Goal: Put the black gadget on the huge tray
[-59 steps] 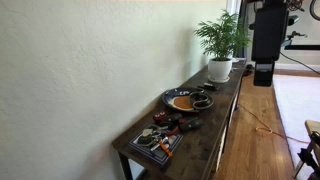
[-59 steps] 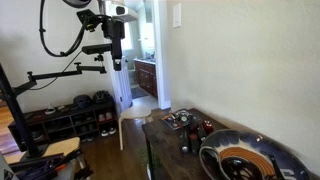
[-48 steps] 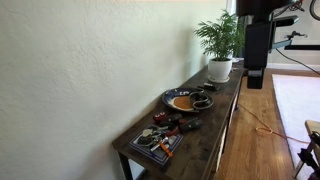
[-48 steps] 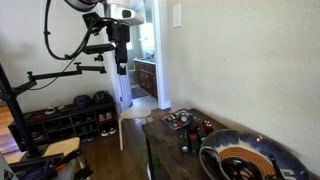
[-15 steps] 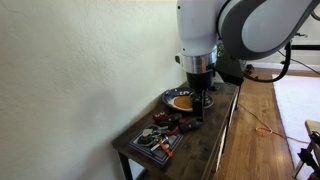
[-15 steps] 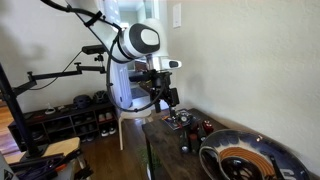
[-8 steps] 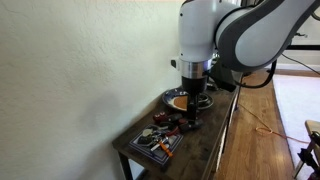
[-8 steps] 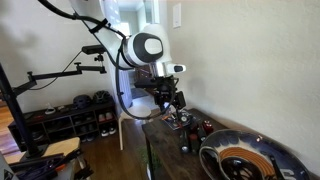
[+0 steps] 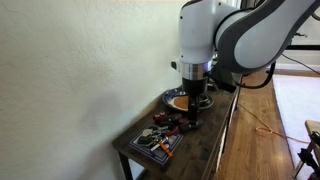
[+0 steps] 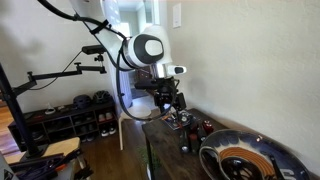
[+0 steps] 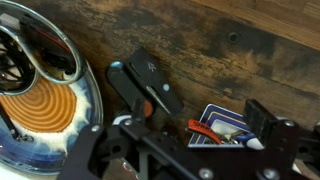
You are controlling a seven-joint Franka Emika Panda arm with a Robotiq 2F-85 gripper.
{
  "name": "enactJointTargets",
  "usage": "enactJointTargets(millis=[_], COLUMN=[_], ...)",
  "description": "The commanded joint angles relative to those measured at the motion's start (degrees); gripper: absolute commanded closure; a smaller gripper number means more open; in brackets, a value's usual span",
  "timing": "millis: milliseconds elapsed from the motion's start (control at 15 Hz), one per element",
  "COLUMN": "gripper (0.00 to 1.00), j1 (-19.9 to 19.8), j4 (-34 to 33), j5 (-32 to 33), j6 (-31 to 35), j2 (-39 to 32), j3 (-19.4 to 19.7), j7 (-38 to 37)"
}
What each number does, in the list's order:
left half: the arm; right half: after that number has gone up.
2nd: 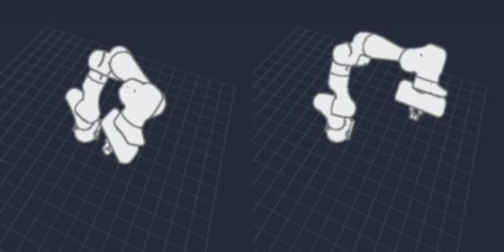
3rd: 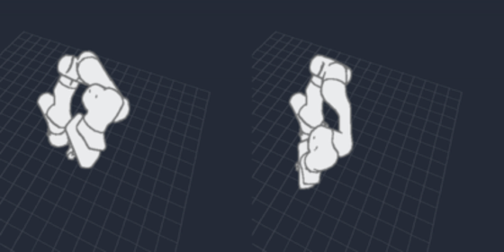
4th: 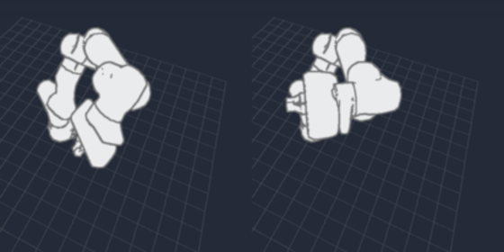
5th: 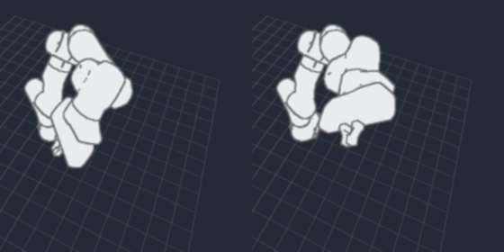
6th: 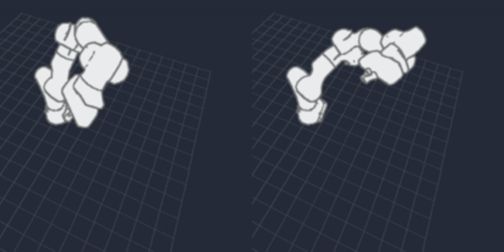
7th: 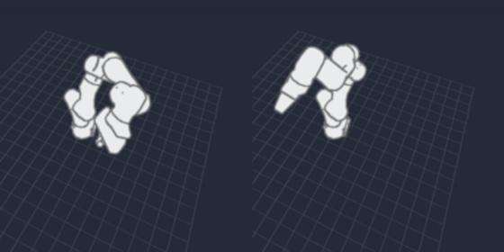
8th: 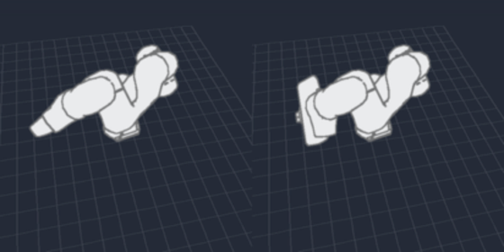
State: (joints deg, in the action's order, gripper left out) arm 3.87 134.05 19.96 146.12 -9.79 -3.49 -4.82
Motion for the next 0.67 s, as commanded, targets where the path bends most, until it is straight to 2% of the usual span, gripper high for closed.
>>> enactJointTargets(millis=[0, 600], gripper=[0.00, 0.00], j1=[-0.1, -0.9], j4=[-0.6, -2.5], j5=[0.1, -0.8], j6=[0.5, 2.2], j2=[-1.5, -7.3], j3=[1.3, 2.0], j7=[3.2, 11.1])
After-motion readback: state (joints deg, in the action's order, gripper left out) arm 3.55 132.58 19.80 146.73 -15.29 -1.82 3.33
